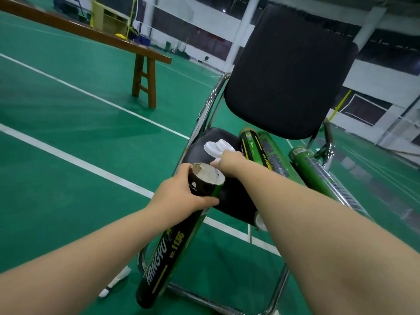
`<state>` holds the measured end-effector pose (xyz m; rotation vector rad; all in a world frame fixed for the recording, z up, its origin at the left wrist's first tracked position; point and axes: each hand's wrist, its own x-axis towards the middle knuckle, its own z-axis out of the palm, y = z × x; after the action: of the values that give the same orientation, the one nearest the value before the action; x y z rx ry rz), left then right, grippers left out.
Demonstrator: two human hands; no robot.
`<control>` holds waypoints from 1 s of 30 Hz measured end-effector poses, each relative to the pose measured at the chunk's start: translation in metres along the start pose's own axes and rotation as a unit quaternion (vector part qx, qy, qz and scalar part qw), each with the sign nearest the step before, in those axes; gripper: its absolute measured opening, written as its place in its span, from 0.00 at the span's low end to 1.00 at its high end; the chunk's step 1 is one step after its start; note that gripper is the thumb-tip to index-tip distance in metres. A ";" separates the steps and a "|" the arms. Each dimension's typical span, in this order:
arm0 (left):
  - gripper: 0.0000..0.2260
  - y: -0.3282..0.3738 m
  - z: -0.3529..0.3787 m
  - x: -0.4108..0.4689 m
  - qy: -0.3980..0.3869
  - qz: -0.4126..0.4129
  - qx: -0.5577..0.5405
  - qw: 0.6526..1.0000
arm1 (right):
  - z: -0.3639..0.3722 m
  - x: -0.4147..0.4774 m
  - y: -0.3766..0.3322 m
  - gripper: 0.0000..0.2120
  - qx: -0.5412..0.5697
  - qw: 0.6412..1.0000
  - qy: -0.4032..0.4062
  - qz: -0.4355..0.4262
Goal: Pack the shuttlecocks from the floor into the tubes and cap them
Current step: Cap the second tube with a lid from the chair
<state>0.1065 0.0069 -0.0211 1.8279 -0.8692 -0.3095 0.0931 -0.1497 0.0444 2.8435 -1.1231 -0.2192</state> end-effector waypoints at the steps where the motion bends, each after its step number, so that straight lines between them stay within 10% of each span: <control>1: 0.27 0.001 0.000 -0.003 -0.001 0.005 -0.002 1.000 | 0.004 0.001 0.001 0.20 0.019 1.000 0.009 0.001; 6: 0.28 -0.009 -0.001 -0.016 0.013 0.001 -0.025 1.000 | 0.020 -0.001 -0.003 0.22 0.106 0.992 0.065 0.015; 14: 0.29 -0.024 -0.001 -0.054 -0.010 -0.014 -0.043 0.999 | 0.004 -0.068 -0.003 0.18 -0.050 0.980 0.172 -0.088; 21: 0.32 -0.038 -0.015 -0.101 -0.046 -0.012 -0.023 0.999 | 0.045 -0.170 -0.022 0.05 0.453 0.867 0.198 -0.067; 30: 0.29 -0.059 -0.017 -0.146 -0.088 0.007 -0.045 0.995 | 0.100 -0.216 -0.058 0.08 0.602 0.791 0.104 0.018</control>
<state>0.0382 0.1301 -0.0924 1.7292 -0.9729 -0.4996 -0.0395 0.0389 -0.0394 3.6120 -1.6495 1.2467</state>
